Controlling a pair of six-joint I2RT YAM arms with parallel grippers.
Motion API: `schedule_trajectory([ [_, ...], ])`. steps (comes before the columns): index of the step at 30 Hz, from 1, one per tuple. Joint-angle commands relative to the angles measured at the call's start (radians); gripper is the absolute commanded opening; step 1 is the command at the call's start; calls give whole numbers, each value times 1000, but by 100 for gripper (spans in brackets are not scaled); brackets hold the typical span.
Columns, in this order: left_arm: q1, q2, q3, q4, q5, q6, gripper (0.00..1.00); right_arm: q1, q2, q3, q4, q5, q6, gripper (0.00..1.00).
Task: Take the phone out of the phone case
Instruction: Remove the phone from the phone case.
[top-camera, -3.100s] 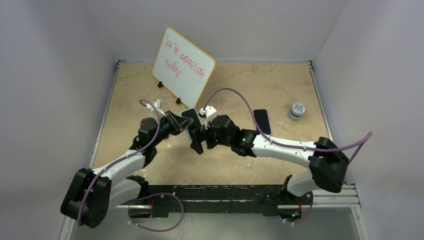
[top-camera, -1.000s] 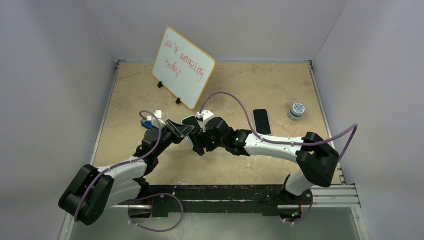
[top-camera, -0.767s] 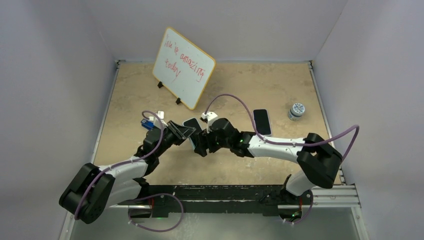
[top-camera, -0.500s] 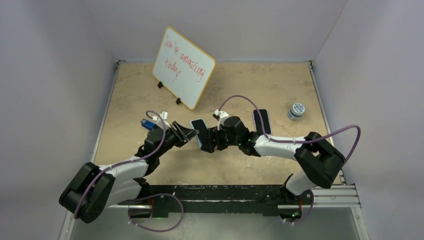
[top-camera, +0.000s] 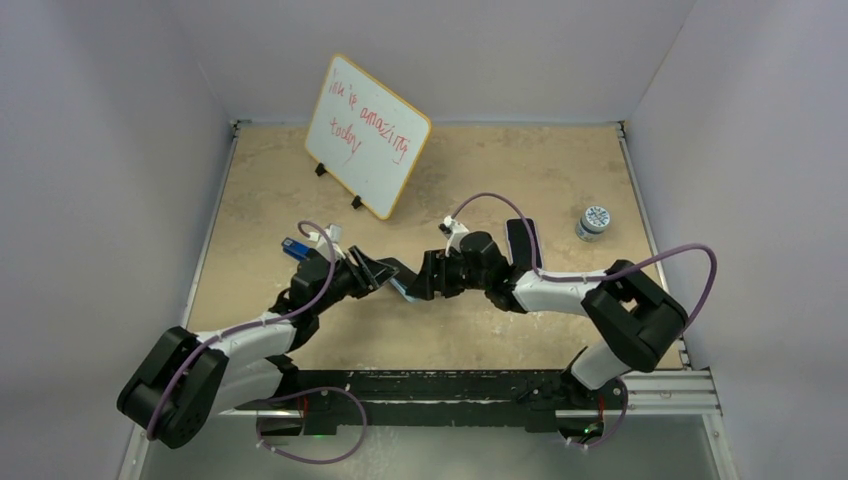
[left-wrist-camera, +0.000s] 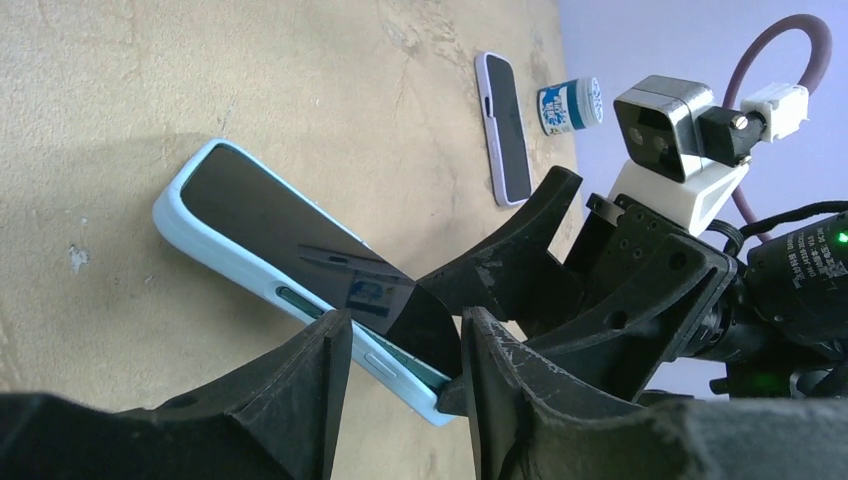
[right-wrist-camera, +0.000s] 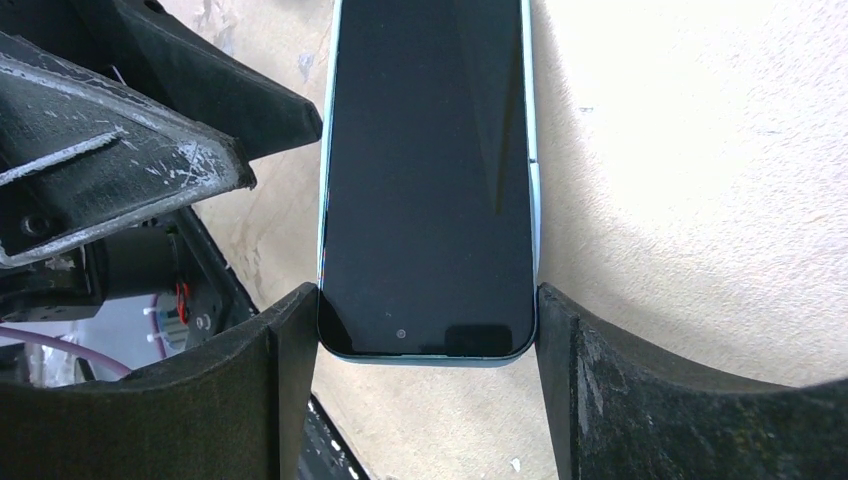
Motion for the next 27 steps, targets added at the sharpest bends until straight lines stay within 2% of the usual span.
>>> schedule_trajectory([
  [1,-6,-33,10,-35,9,32,46,0,17,8,108,-57,38,0],
  [7,-9,-139,-36,-114,-12,-23,45,0,42,4,137,-65,56,0],
  [13,-23,-211,-70,-177,-92,-71,44,0,71,-4,190,-74,79,0],
  [16,-28,-170,-86,-102,-90,-110,44,0,75,-7,202,-73,83,0],
  [20,-35,-75,-125,75,-87,-181,43,0,73,-11,208,-69,83,0],
  [27,-58,58,-113,191,-85,-204,35,0,70,-20,225,-72,91,0],
])
